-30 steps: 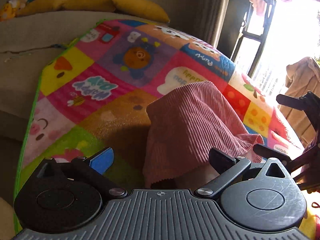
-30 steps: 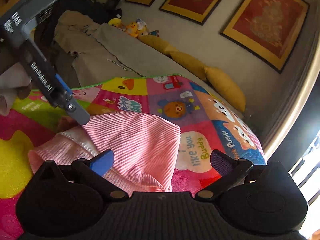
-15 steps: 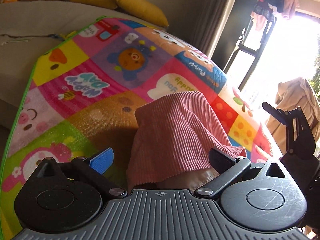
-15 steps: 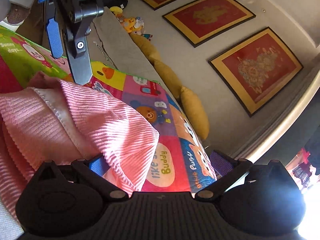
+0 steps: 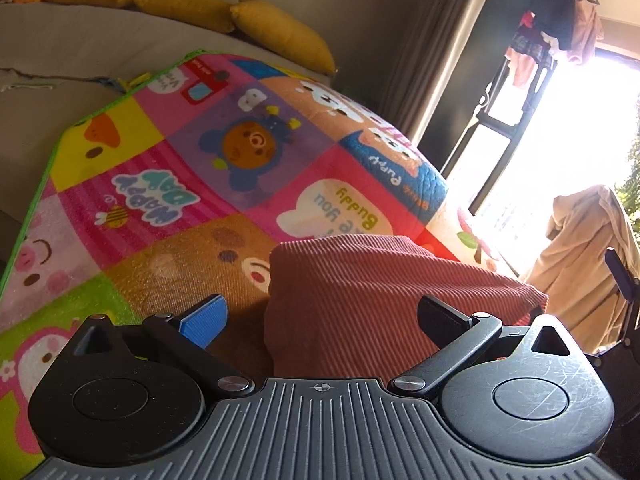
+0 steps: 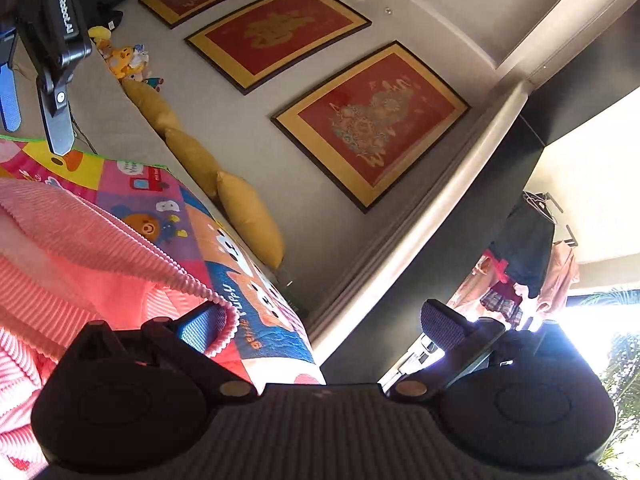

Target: Fold clothes

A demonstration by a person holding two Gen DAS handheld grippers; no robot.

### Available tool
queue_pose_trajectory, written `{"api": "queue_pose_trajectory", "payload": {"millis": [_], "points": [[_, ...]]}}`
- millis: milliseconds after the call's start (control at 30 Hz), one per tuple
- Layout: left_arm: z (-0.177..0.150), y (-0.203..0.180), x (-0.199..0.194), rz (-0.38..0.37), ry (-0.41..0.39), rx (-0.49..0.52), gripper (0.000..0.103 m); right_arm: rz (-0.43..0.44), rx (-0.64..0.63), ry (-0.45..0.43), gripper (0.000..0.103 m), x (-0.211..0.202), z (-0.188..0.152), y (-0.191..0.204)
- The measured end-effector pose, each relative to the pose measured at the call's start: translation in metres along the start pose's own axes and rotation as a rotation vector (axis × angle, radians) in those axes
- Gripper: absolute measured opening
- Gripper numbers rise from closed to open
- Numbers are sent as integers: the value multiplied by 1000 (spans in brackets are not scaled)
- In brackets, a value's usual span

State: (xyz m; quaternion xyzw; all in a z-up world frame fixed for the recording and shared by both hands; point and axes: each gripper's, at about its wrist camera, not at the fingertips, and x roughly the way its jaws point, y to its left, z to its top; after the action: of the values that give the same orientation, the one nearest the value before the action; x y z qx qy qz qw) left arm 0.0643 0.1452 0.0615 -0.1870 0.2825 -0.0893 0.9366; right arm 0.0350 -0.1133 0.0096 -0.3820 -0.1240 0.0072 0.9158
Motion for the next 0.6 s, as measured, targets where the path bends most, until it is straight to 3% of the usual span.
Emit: {"api": "queue_pose_trajectory", "payload": {"millis": [200,300,433,600], "points": [[-11,-7,36,41,104,24,103,51,21,57,103,-17,-18,-15],[-22,-11,46,78,159,81,103,226,35,124,103,-30,-31,-25],[-34,-14,49,87,198,145,103,565,295,188,103,-37,-33,-64],[-42,-24,53,79,216,194,103,624,461,234,103,15,-4,-84]]}}
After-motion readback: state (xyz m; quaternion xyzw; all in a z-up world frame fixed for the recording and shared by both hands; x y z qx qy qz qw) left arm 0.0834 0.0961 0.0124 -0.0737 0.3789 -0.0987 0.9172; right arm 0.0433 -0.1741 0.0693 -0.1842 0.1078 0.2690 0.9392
